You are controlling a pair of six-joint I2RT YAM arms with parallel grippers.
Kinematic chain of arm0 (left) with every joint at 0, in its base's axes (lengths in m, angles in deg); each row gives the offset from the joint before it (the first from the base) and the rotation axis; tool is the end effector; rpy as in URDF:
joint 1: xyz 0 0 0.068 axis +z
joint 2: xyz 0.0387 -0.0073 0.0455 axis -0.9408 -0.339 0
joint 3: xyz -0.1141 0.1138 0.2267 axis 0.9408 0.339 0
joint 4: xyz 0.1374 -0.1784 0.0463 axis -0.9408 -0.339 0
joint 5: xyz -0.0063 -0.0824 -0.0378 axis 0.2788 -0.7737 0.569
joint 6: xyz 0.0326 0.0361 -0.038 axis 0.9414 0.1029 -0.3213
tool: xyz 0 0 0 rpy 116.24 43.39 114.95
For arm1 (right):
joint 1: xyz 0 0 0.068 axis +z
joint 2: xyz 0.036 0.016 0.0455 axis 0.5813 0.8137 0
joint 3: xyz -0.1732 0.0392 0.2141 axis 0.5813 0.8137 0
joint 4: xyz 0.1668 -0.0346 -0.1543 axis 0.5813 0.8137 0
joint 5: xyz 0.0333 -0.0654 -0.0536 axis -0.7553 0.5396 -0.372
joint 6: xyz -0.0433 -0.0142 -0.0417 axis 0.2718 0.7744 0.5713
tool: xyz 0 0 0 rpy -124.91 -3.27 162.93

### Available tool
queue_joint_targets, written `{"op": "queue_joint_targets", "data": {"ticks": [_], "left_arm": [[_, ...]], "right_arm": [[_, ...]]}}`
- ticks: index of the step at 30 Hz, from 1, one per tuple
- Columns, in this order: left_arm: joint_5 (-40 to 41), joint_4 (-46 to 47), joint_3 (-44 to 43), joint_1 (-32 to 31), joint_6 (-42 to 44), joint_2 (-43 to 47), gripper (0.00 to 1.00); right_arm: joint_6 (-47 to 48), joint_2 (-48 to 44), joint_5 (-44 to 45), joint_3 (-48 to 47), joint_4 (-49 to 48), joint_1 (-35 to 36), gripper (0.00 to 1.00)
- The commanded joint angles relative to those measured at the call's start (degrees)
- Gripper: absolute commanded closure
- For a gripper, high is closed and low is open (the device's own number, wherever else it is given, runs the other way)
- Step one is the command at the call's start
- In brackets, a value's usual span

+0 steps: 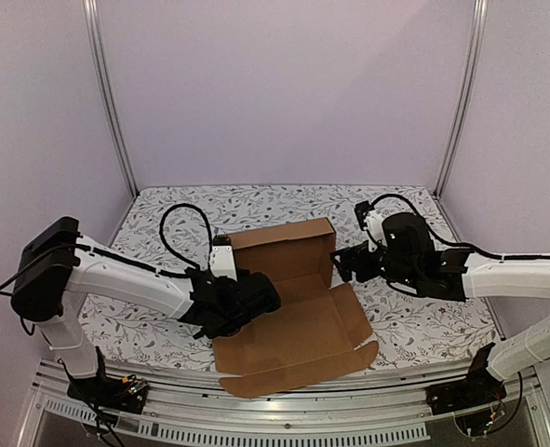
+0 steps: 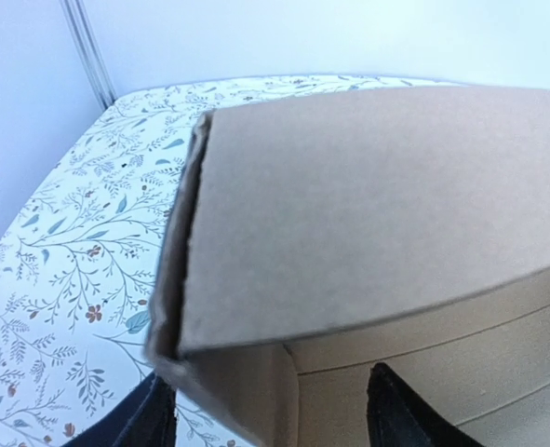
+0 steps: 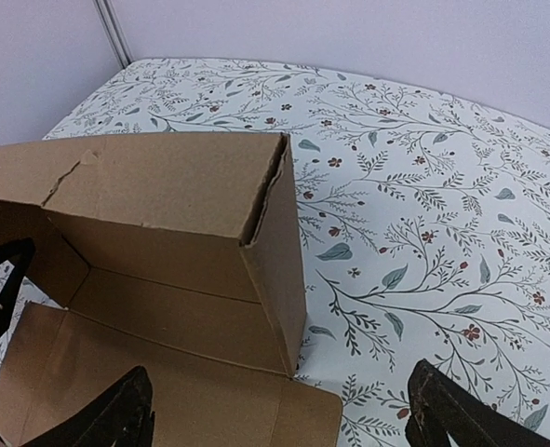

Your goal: Fold the paper box

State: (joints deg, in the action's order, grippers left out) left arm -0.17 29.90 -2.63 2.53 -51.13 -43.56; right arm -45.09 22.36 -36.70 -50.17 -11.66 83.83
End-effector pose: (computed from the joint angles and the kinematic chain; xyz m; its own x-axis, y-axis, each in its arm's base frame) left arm 0.1538 -0.2611 0.1882 -0.3655 -0.0134 -0.9307 -0.1943 0.9790 0.0622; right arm 0.1849 0.1891 0.2529 -0.4482 -0.1483 -0.8815 -0.4706 0.8776 0.0916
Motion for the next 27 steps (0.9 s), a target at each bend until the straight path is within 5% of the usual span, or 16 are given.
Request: {"op": "queue_joint_targets", "data": {"ticks": [1, 15, 21, 27], "left_arm": [[-3.16, -1.93, -1.20, -1.64, 3.40, 2.69, 0.28], [-19.44, -12.29, 0.31, -2.13, 13.95, 15.02, 0.13], [-24.32, -13.71, -0.80, -1.95, 23.10, 19.21, 0.12], [-20.83, -17.64, -4.32, -1.95, 29.12, 21.65, 0.12]], "right_arm": [[-1.14, -2.68, -2.22, 1.22, 3.73, -0.39, 0.06], [-13.66, -9.81, -12.70, 3.09, 29.01, -0.39, 0.05], [-19.44, -7.16, -20.19, 4.88, 29.93, -0.42, 0.13], [-20.24, -3.09, -21.63, 6.15, 28.40, -1.97, 0.21]]}}
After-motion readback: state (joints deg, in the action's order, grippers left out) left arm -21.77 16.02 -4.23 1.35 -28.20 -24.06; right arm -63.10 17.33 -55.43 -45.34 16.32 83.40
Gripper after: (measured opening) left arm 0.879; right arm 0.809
